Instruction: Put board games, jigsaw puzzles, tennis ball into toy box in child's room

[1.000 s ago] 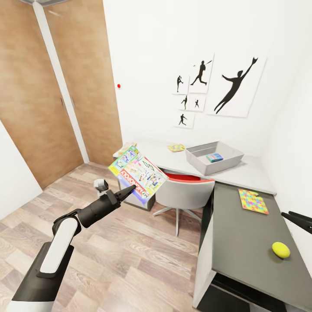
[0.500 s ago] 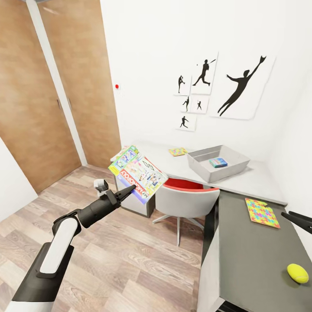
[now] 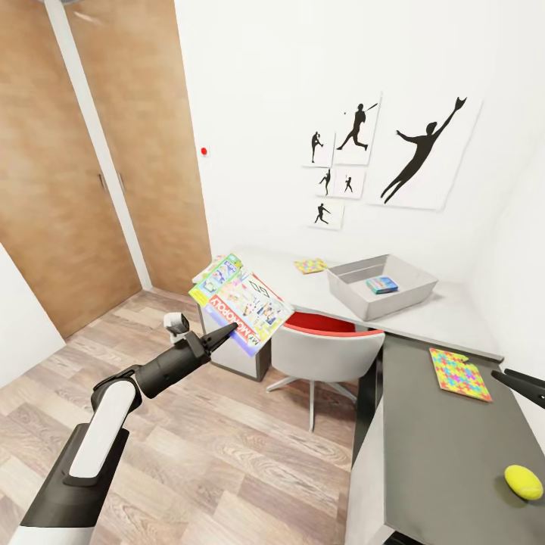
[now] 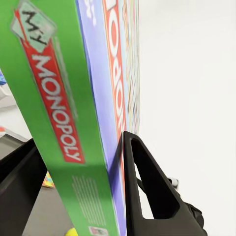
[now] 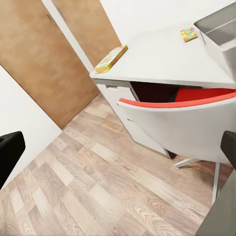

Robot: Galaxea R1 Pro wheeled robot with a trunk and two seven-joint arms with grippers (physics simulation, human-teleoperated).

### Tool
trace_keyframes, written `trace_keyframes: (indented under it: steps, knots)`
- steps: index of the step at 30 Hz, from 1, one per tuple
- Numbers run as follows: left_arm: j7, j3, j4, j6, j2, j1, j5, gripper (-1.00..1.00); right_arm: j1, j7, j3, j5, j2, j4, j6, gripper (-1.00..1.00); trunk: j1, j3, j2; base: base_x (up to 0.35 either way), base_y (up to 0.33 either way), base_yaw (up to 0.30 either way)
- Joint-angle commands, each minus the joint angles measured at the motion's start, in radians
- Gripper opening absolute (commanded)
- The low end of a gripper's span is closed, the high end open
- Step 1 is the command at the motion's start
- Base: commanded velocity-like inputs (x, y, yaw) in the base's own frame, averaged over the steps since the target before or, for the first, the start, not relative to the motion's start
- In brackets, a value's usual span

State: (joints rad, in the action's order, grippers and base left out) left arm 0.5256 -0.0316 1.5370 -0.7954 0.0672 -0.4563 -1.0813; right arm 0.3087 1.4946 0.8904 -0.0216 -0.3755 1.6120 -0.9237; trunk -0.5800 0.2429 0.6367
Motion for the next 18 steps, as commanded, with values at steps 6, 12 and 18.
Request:
trace_keyframes:
  steps: [6, 12, 18]
  knots:
    - [-0.001, 0.0, 0.001, -0.005, 0.0, -0.001, -0.005, -1.0, 0.001, 0.006, 0.001, -0.003, 0.0, 0.0, -0.01, 1.0, 0.0, 0.002, 0.001, 0.063, -0.027, 0.0]
    - [-0.001, -0.001, 0.001, -0.005, 0.0, -0.001, -0.005, -1.0, 0.001, 0.005, 0.001, -0.003, 0.0, 0.0, -0.01, 1.0, 0.0, 0.002, 0.001, 0.05, -0.025, 0.02]
    - [-0.002, -0.001, 0.001, -0.005, 0.0, -0.001, -0.005, -1.0, 0.001, 0.003, 0.001, -0.003, 0.0, 0.0, -0.01, 1.0, 0.0, 0.002, 0.001, 0.017, -0.008, 0.154]
